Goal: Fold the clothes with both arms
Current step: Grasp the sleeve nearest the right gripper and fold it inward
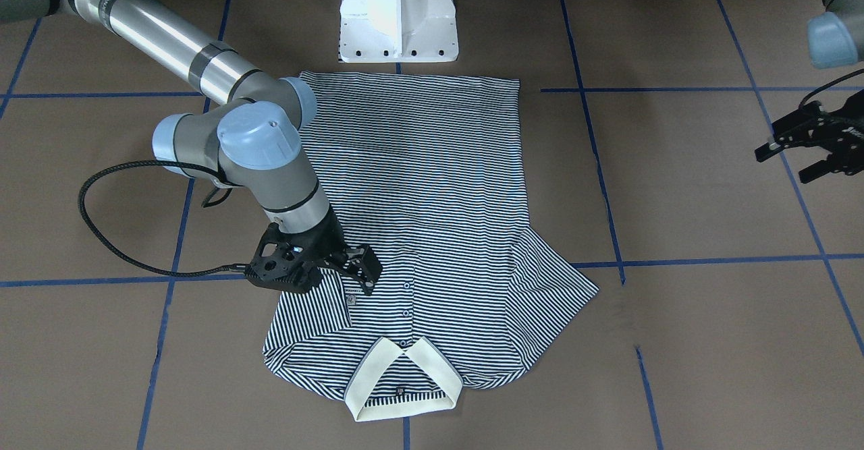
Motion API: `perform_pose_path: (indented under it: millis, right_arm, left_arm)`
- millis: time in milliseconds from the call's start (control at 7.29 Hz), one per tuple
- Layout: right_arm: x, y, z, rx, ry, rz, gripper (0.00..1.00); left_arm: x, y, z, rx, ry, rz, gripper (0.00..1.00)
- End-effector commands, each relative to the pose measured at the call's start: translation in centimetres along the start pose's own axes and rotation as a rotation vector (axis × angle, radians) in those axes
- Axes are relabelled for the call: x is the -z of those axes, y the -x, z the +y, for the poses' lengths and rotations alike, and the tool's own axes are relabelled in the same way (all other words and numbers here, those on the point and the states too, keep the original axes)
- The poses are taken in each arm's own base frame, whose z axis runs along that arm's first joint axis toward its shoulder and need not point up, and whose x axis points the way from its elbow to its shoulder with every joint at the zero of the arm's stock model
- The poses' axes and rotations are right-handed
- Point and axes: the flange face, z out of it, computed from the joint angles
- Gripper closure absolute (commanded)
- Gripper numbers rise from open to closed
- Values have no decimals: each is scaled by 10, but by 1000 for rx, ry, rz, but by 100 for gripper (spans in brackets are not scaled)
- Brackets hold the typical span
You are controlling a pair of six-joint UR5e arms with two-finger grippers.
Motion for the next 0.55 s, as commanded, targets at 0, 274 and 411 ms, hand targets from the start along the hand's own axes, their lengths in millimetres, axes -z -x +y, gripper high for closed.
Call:
perform_pose_path:
  millis: [0,274,411]
  right_arm:
    - [60,-60,25,18,43,-68,0]
    - [84,-82,36,24,56,-90,0]
    - [86,-86,37,26,56,-91,0]
  left_arm:
    - [-97,-108,-60,125,-1,-44,6]
    - [-198,-169,-55,205,-76,-199,6]
    - [-222,-161,-78,219,-89,-242,10]
